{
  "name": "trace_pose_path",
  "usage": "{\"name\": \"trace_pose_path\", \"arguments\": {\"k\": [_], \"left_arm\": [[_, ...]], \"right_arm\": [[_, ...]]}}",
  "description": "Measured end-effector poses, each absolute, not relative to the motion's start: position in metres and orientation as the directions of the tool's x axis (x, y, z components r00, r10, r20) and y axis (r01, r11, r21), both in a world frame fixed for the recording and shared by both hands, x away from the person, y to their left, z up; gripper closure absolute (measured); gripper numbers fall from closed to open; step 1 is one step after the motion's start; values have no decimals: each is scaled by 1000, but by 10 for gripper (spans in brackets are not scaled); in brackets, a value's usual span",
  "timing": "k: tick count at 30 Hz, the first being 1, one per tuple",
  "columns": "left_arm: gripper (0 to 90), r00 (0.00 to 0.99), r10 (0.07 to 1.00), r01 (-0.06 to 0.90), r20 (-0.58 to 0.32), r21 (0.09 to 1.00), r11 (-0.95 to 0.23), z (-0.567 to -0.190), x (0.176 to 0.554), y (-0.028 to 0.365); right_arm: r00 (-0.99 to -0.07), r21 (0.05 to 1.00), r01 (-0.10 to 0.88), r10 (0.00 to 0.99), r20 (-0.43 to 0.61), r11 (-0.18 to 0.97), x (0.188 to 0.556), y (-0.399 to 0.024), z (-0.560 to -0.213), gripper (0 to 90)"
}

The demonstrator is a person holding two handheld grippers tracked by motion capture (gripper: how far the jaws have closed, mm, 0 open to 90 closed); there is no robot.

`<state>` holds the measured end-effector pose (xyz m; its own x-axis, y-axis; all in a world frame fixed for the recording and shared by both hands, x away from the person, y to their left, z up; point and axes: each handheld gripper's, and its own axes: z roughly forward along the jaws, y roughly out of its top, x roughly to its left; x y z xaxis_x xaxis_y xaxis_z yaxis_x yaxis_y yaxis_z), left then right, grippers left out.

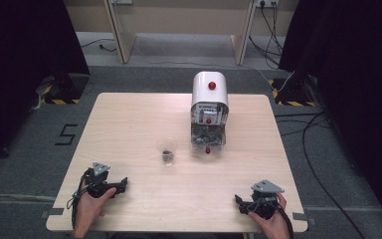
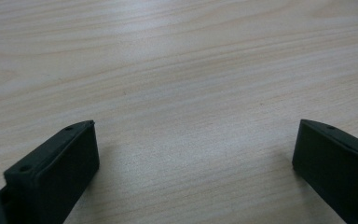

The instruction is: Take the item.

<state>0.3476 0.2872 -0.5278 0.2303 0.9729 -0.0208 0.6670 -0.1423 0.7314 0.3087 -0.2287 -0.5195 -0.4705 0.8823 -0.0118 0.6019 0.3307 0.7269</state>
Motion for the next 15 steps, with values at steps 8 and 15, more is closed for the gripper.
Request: {"name": "trace_pose_path", "arguments": {"k": [8,15], "left_arm": [[0,229,973,667,-22,732,-141,-528,348,287],[0,230,973,667,-21,731,-142,-528,348,287]], "right_arm": [[-464,746,586,886,-11,316,299,-231,-522,142],[-459,756,579,889,-9,306,292,-232,-524,142]]}}
